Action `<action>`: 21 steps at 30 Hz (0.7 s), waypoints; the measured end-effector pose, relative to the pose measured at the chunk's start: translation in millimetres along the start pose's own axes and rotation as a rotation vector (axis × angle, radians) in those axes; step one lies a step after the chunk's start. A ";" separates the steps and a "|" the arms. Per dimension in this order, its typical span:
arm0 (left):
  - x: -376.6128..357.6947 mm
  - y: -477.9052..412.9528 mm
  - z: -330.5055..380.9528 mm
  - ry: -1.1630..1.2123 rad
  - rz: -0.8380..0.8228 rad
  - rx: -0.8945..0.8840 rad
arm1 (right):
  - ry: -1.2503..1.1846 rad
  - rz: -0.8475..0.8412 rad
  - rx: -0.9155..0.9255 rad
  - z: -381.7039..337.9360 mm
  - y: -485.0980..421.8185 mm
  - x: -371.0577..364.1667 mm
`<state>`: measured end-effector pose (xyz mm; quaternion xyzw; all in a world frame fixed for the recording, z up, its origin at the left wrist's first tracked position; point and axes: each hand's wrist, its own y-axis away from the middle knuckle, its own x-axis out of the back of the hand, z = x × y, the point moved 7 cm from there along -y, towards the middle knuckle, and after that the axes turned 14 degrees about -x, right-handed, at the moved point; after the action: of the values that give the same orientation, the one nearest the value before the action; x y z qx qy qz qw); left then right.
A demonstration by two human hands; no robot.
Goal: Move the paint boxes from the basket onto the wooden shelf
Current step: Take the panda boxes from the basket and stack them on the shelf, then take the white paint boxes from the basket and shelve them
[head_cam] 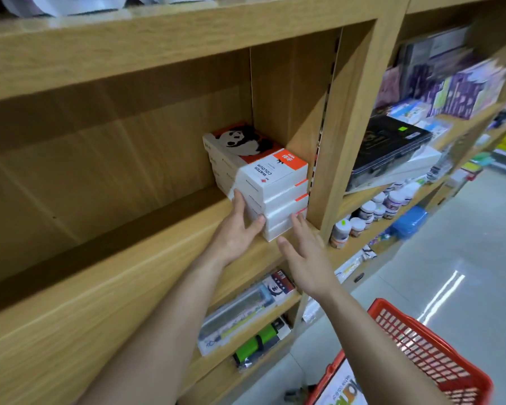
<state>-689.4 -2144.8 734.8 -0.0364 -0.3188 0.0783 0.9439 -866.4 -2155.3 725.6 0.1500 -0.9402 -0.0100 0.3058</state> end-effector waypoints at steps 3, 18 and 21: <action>8.0 -0.7 -4.2 0.027 0.021 -0.024 | -0.091 0.117 -0.018 -2.1 -0.4 6.0; 13.5 -10.6 -16.0 -0.002 0.071 -0.090 | 0.238 0.133 -0.014 -3.8 -16.4 -29.8; 22.6 9.7 -15.6 0.061 0.075 -0.100 | 0.238 0.109 -0.005 -5.5 -14.7 -26.1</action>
<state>-663.4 -2131.7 734.8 -0.0976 -0.2921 0.0965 0.9465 -839.2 -2161.5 713.5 0.0980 -0.9039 0.0224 0.4158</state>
